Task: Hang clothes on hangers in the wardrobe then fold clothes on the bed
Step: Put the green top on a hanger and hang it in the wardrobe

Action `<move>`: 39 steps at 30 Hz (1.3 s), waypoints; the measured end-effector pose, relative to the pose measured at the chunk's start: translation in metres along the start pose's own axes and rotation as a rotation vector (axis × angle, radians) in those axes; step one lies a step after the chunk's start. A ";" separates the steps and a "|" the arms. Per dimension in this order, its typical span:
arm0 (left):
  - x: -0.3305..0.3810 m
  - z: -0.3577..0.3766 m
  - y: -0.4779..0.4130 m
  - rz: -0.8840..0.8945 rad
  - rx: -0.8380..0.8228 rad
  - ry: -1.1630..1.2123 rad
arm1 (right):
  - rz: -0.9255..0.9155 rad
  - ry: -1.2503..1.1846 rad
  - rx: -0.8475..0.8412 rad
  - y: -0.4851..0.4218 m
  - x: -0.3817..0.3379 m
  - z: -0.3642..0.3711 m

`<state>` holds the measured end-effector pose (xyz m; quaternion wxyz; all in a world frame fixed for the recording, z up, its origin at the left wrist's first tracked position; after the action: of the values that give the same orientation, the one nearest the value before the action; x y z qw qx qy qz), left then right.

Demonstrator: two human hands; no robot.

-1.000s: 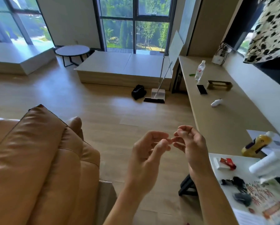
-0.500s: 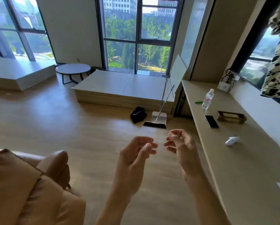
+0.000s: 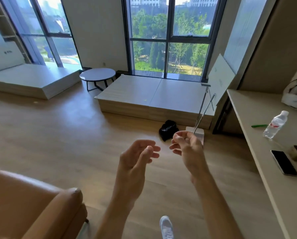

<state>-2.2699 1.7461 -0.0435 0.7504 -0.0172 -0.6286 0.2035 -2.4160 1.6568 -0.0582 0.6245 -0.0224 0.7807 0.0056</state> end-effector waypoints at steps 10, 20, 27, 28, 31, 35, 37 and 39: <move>-0.044 -0.047 -0.218 0.013 0.255 -0.133 | -0.085 0.024 -0.211 -0.258 -0.015 0.115; -0.064 -0.152 -0.367 0.007 0.552 -0.175 | -0.169 0.054 -0.523 -0.406 -0.058 0.285; -0.090 -0.266 -0.481 0.016 0.664 -0.157 | -0.206 0.102 -0.634 -0.500 -0.075 0.438; -0.091 -0.284 -0.499 0.014 0.673 -0.153 | -0.203 0.103 -0.651 -0.513 -0.079 0.461; -0.089 -0.336 -0.543 -0.007 0.708 -0.171 | -0.185 0.087 -0.694 -0.546 -0.095 0.524; -0.081 -0.397 -0.590 -0.007 0.777 -0.219 | -0.187 0.069 -0.759 -0.578 -0.112 0.601; -0.081 -0.428 -0.610 0.003 0.810 -0.246 | -0.185 0.058 -0.792 -0.593 -0.118 0.643; -0.085 -0.462 -0.628 0.000 0.856 -0.258 | -0.187 0.056 -0.836 -0.605 -0.123 0.689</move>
<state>-1.6630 1.2489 -0.0430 0.6054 0.3202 -0.5763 0.4459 -1.6920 1.0810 -0.0784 0.5381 -0.3444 0.7225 0.2642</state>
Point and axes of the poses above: each hand's wrist, its own y-axis away from the middle knuckle, its own z-axis out of the palm, x = y × z, the point moved 2 cm from there along -y, towards the middle knuckle, and after that the axes turned 9 degrees about y, right-handed, at the moved point
